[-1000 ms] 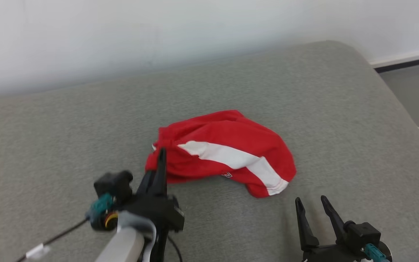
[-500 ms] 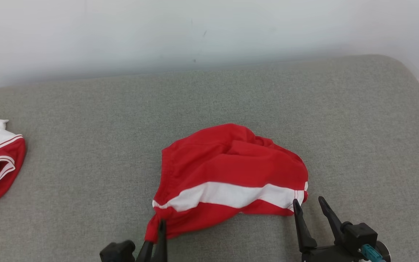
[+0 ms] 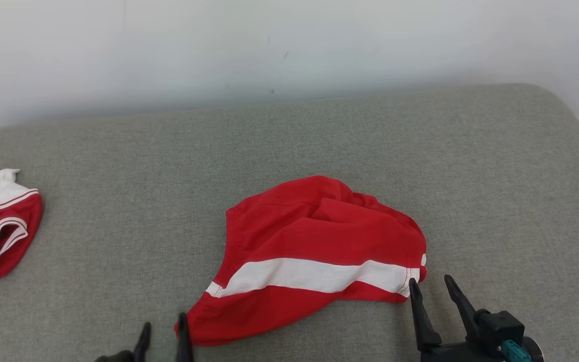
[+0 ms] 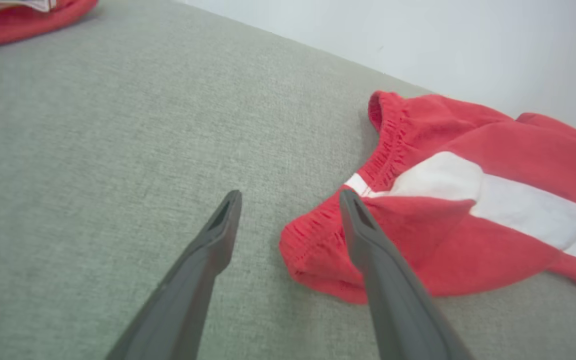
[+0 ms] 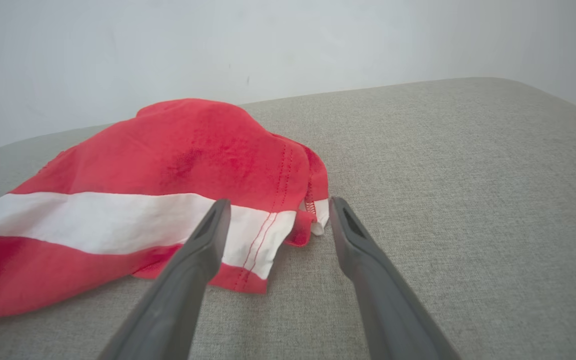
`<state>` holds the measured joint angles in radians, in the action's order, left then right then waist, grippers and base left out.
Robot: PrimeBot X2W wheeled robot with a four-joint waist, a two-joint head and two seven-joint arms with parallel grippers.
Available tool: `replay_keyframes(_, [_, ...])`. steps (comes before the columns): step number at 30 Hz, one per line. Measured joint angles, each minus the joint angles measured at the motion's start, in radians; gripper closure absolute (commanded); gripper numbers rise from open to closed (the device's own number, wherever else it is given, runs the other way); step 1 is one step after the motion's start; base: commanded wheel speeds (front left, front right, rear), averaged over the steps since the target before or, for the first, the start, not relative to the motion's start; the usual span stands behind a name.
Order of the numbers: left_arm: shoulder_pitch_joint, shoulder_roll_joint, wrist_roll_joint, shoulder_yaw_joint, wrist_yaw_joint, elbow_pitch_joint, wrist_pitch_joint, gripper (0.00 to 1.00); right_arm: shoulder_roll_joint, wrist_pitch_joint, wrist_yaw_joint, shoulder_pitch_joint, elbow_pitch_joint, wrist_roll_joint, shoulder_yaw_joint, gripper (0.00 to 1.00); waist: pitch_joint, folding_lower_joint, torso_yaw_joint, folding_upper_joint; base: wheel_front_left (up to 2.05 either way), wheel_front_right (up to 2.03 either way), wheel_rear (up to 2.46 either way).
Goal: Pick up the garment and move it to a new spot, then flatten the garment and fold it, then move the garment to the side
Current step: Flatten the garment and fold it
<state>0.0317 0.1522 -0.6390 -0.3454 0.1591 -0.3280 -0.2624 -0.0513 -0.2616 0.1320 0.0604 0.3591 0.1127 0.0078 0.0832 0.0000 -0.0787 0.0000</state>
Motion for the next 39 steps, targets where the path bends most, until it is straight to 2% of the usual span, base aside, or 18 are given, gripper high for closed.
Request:
replay_keyframes(4, [-0.008, 0.012, 0.059, 0.063, 0.008, 0.085, 0.0, 0.0, 0.0, 0.0, 0.0, 0.0, -0.001, 0.0, -0.007, 0.0, -0.002, 0.0, 0.005, 0.0, 0.0, 0.0, 0.0])
replay_keyframes(7, [-0.011, 0.016, 0.184, 0.11, -0.02, 0.189, 0.0, 0.0, 0.0, 0.0, 0.0, -0.003, 0.001, 0.0, -0.016, 0.0, -0.01, 0.0, 0.01, 0.0, 0.0, 0.0, 0.0])
replay_keyframes(11, [-0.023, -0.006, 0.299, 0.158, -0.057, 0.271, 0.0, 0.0, 0.0, 0.0, 0.0, -0.005, 0.001, 0.0, -0.022, 0.0, -0.025, 0.0, 0.014, 0.0, 0.0, 0.0, 0.0])
replay_keyframes(17, [-0.05, -0.058, 0.401, 0.241, -0.124, 0.339, 0.0, 0.0, 0.0, 0.0, 0.0, -0.016, 0.002, -0.001, -0.031, 0.0, -0.052, 0.0, 0.021, 0.0, 0.0, 0.0, 0.0])
replay_keyframes(22, [-0.095, -0.08, 0.466, 0.299, -0.16, 0.33, 0.0, 0.0, 0.0, 0.0, 0.0, -0.03, -0.007, -0.007, -0.036, 0.0, -0.073, 0.0, 0.03, 0.0, 0.0, 0.0, 0.0])
replay_keyframes(28, [-0.152, -0.092, 0.486, 0.35, -0.179, 0.264, 0.0, 0.0, 0.0, 0.0, 0.0, -0.06, -0.027, -0.016, -0.051, 0.0, -0.09, 0.0, 0.043, 0.0, 0.0, 0.0, 0.0])
replay_keyframes(39, [-0.191, -0.097, 0.488, 0.367, -0.24, 0.16, 0.0, 0.0, 0.0, 0.0, 0.0, -0.094, -0.04, -0.043, -0.073, 0.0, -0.107, 0.0, 0.051, -0.0001, 0.0, 0.0, 0.0])
